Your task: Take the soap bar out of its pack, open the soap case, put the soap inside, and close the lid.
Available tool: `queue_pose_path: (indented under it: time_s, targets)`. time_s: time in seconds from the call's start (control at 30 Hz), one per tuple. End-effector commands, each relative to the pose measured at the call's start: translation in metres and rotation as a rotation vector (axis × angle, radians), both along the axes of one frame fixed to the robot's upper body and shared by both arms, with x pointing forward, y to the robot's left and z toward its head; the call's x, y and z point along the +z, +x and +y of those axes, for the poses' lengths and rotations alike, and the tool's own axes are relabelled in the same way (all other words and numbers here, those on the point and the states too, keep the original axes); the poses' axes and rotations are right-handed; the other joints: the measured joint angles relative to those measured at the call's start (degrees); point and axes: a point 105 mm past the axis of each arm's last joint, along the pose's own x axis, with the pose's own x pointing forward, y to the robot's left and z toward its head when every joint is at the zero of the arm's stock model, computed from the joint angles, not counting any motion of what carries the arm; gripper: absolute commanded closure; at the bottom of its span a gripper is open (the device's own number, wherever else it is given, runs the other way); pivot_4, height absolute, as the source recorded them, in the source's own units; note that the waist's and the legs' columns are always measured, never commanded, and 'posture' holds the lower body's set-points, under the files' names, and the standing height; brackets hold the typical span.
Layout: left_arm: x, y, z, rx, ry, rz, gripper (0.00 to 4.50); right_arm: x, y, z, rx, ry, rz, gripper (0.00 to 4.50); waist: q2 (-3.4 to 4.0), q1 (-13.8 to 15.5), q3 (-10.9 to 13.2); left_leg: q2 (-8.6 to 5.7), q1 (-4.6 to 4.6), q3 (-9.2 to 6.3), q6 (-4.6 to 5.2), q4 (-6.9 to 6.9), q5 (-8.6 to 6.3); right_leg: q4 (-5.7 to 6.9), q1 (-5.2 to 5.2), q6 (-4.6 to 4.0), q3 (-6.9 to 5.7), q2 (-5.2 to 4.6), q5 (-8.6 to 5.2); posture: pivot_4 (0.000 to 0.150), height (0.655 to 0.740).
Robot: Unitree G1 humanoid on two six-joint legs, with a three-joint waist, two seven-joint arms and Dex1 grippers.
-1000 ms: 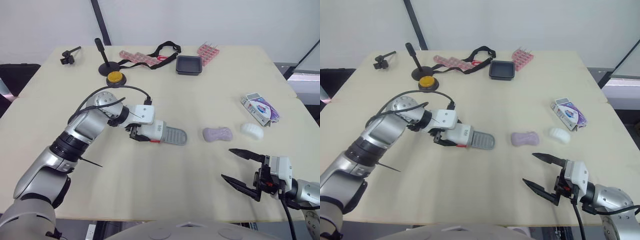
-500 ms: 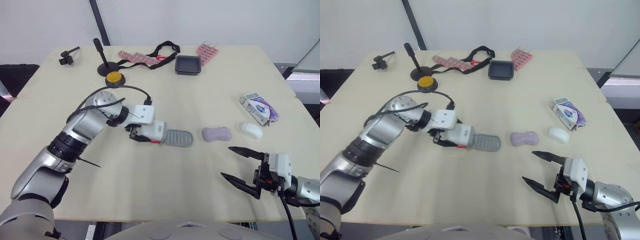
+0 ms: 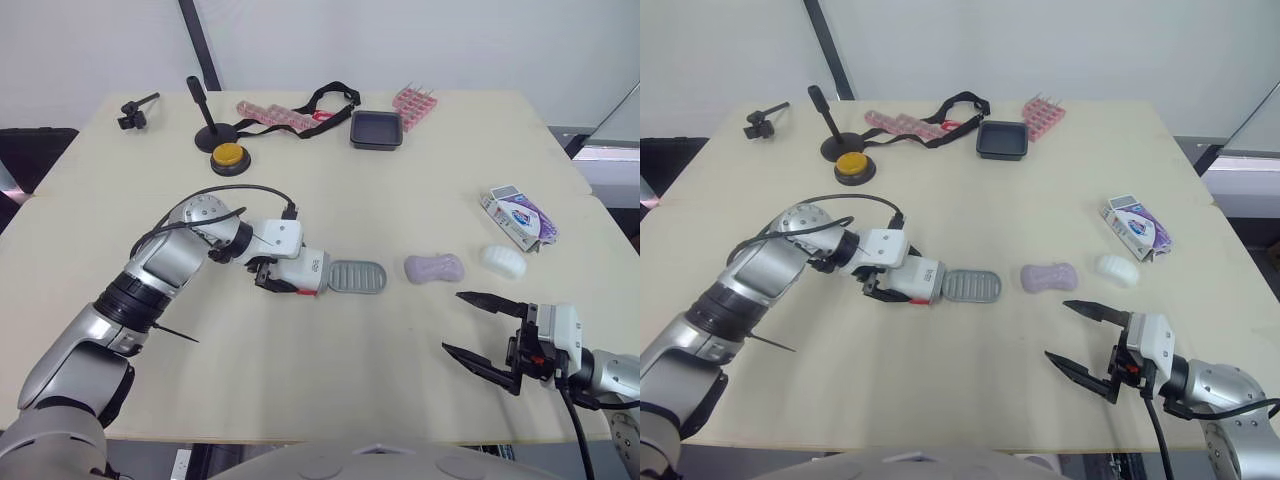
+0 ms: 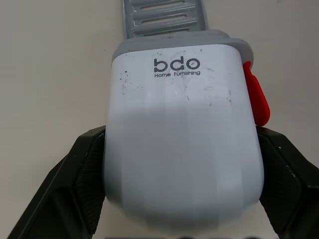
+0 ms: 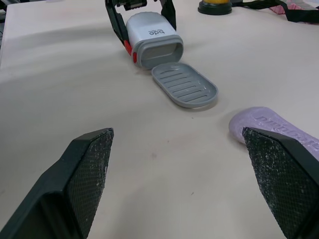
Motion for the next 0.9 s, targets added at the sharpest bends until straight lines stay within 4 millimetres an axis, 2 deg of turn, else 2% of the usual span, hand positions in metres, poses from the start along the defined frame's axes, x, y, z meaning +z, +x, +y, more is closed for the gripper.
queue_pose_path:
  time_s: [0.03, 0.27, 0.33, 0.47, 0.63, 0.9]
  targets:
    - [0.005, 0.005, 0.004, 0.009, 0.002, -0.031, 0.85, 0.003, -0.001, -0.001, 0.012, -0.021, -0.016, 0.05, 0.0, 0.0, 0.0, -0.01, 0.0, 0.0, 0.0, 0.0, 0.0, 0.0, 0.0, 0.0, 0.0, 0.0, 0.0, 0.15, 0.7291]
    - [0.003, 0.005, 0.004, 0.011, -0.007, -0.026, 0.85, 0.002, -0.002, -0.004, 0.008, -0.027, -0.014, 0.05, 0.0, 0.1, 0.0, -0.01, 0.01, 0.0, 0.0, 0.0, 0.0, -0.01, 0.02, 0.0, 0.01, -0.01, 0.0, 0.15, 0.7291]
    - [0.003, 0.005, 0.004, 0.013, -0.006, -0.026, 0.0, 0.002, -0.002, -0.004, 0.008, -0.028, -0.013, 0.0, 0.0, 0.1, 0.0, -0.02, 0.01, 0.0, 0.0, 0.0, 0.0, -0.01, 0.03, 0.0, 0.01, -0.01, 0.0, 0.15, 0.7291]
    - [0.008, 0.008, 0.005, 0.019, -0.03, -0.039, 0.0, 0.002, -0.002, -0.005, 0.011, -0.03, -0.014, 0.0, 0.0, 0.0, 0.0, -0.01, 0.01, 0.0, 0.0, 0.0, 0.0, -0.01, 0.03, 0.0, 0.0, -0.02, 0.0, 0.15, 0.7291]
    - [0.024, 0.007, 0.01, 0.016, -0.095, -0.038, 0.0, 0.003, 0.0, -0.005, 0.015, -0.033, -0.018, 0.0, -0.01, 0.0, 0.0, -0.01, 0.01, 0.0, 0.0, -0.01, 0.0, -0.02, 0.03, 0.0, 0.01, -0.02, 0.0, 0.15, 0.7291]
    - [0.066, -0.009, 0.023, -0.02, -0.311, 0.032, 0.0, 0.007, 0.005, -0.011, 0.014, -0.042, -0.034, 0.0, 0.01, 0.0, 0.0, 0.0, 0.02, 0.0, 0.0, -0.02, 0.0, -0.03, 0.03, 0.0, -0.05, -0.01, 0.0, 0.15, 0.7291]
